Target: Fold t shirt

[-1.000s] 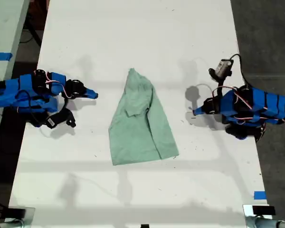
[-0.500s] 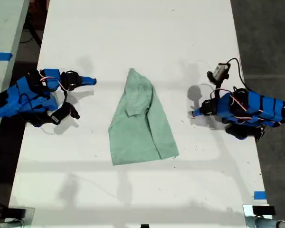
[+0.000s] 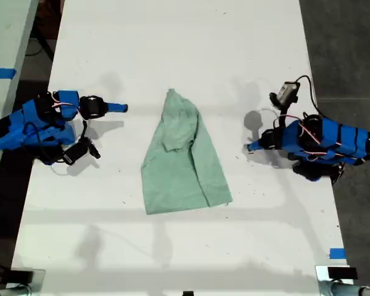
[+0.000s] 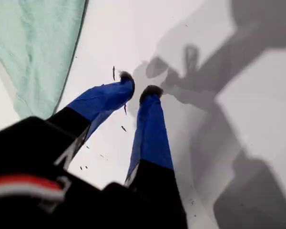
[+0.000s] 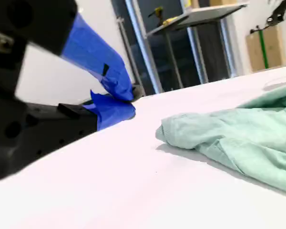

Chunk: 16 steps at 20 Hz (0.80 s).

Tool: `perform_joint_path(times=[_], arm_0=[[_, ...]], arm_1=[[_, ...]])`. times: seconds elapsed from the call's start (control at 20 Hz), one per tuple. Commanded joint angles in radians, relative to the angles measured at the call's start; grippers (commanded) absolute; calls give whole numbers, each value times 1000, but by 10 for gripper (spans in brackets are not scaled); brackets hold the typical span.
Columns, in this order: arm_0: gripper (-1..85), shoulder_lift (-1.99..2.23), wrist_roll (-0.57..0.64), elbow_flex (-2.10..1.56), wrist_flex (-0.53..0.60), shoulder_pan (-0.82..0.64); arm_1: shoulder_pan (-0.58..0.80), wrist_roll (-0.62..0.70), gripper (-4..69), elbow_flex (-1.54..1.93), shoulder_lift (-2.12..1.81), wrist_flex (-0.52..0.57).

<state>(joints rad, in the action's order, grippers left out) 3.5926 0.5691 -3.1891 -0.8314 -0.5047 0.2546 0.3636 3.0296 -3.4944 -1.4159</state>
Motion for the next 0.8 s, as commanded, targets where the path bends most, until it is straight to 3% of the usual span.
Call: perform_joint_path(times=[0.0,0.25,0.6,0.75], arm_0=[[14,6,32,-41,-3,-75],[-3,6,-72,-98,-18,-153],[-3,6,-74,-100,-21,-155],[131,6,-81,-100,-28,-161]], arm_1=[[8,-2,68,25,-9,3],[11,-2,30,25,-9,2],[12,-2,25,25,-9,0],[14,-6,117,25,-9,0]])
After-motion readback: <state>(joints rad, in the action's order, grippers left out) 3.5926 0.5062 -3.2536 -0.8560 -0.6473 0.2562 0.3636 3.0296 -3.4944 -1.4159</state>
